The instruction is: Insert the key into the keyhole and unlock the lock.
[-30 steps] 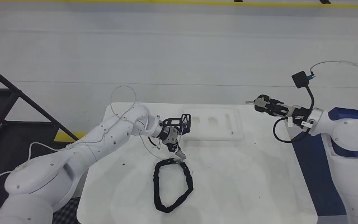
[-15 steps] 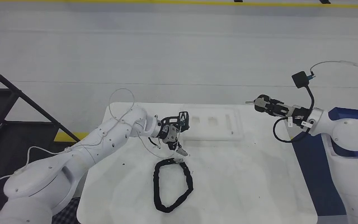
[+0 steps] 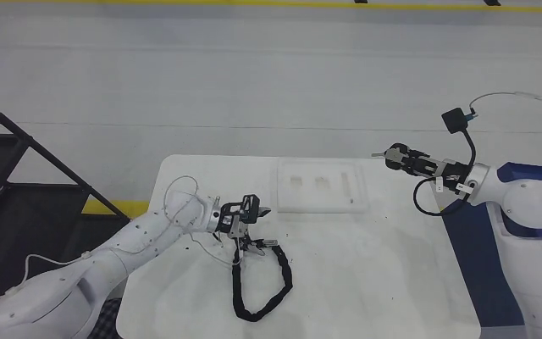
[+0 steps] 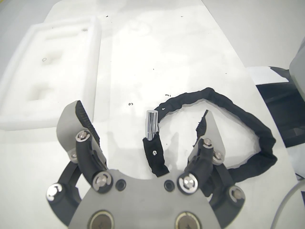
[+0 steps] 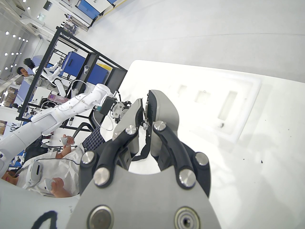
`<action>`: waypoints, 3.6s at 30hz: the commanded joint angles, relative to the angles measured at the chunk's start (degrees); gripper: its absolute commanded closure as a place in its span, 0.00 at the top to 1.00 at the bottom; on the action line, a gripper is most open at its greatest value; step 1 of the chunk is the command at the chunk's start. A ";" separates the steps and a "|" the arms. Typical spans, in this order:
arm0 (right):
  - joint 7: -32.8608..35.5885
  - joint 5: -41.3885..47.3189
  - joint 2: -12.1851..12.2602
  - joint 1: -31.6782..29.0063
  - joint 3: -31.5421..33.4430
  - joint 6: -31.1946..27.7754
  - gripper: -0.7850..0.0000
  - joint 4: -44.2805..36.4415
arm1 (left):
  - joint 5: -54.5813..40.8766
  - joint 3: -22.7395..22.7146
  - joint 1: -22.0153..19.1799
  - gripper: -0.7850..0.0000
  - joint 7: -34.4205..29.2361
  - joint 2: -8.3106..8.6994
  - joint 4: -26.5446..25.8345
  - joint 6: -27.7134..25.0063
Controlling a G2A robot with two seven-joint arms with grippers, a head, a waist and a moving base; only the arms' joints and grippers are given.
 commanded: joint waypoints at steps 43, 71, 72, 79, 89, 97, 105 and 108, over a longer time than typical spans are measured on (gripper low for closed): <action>0.00 0.00 0.00 0.00 0.00 0.00 0.00 0.00 | 18.93 3.42 -0.16 0.00 15.30 -10.07 17.38 6.55; 7.70 -4.80 0.70 -1.62 -3.60 10.68 0.00 -10.14 | 1.73 -11.90 7.70 0.00 3.20 -2.23 -11.87 5.14; 8.24 -4.57 0.75 -1.96 -3.72 11.52 0.00 -11.64 | 1.41 -12.78 8.02 0.00 2.23 -1.99 -13.68 6.23; 11.12 -1.46 1.09 -3.52 -4.00 14.72 0.00 -18.61 | -0.89 -17.03 11.40 0.00 -1.54 -1.10 -21.24 12.05; 10.98 -0.63 1.42 -4.49 -5.60 16.40 0.00 -21.27 | -2.60 -16.98 9.69 0.00 -1.27 -3.47 -21.50 12.99; 10.64 -0.39 1.42 -4.41 -5.69 16.50 0.00 -21.07 | -2.97 -16.77 9.20 0.00 -0.48 -3.98 -20.68 13.15; 10.64 -0.39 1.42 -4.41 -5.69 16.50 0.00 -21.07 | -2.97 -16.77 9.20 0.00 -0.48 -3.98 -20.68 13.15; 9.70 -0.45 1.41 -4.90 -5.77 16.45 0.00 -21.09 | -3.14 -16.83 9.35 0.00 -0.54 -4.00 -20.75 13.34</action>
